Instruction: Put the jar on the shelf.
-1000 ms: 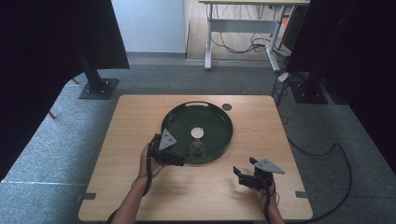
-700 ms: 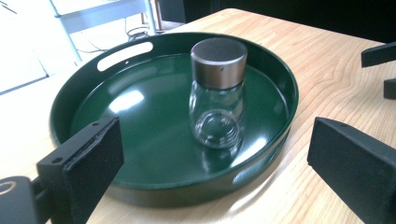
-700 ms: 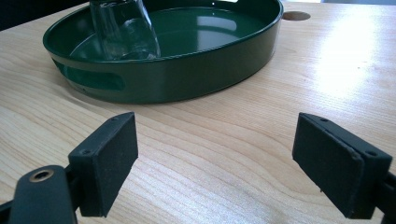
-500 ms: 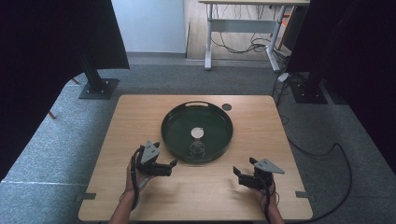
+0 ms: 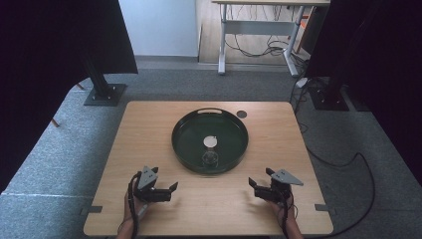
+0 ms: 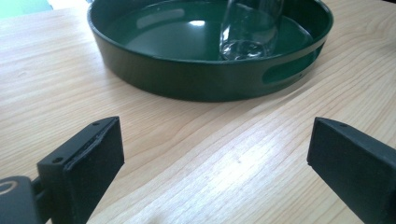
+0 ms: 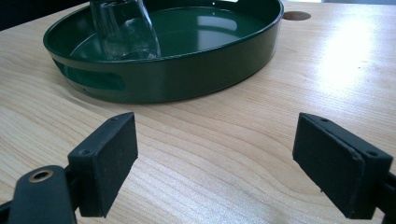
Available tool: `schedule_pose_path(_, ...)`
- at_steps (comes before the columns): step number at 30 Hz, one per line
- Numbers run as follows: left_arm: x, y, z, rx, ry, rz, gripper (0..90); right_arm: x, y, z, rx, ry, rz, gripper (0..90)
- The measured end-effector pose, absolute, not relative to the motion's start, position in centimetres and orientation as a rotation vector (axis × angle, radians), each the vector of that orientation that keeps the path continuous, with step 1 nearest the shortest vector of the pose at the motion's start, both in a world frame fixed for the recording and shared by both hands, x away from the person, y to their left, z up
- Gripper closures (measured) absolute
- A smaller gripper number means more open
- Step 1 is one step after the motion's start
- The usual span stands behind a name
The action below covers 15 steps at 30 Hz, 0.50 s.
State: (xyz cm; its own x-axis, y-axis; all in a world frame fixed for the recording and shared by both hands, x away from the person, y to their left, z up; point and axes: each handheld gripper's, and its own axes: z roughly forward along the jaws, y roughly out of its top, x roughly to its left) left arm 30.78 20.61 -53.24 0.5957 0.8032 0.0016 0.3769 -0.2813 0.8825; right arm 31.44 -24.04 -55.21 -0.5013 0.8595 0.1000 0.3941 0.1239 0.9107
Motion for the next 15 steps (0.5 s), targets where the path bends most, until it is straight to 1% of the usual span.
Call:
schedule_pose_path(5,30.80,20.93,-53.86,1.915,0.964,0.577,3.5,31.42,-23.99,-55.21,1.205,1.953,1.351,13.5)
schedule_pose_path(15,30.81,21.37,-54.06,1.905,0.981,0.551,3.2,31.46,-24.02,-55.21,1.209,1.956,1.355,12.5)
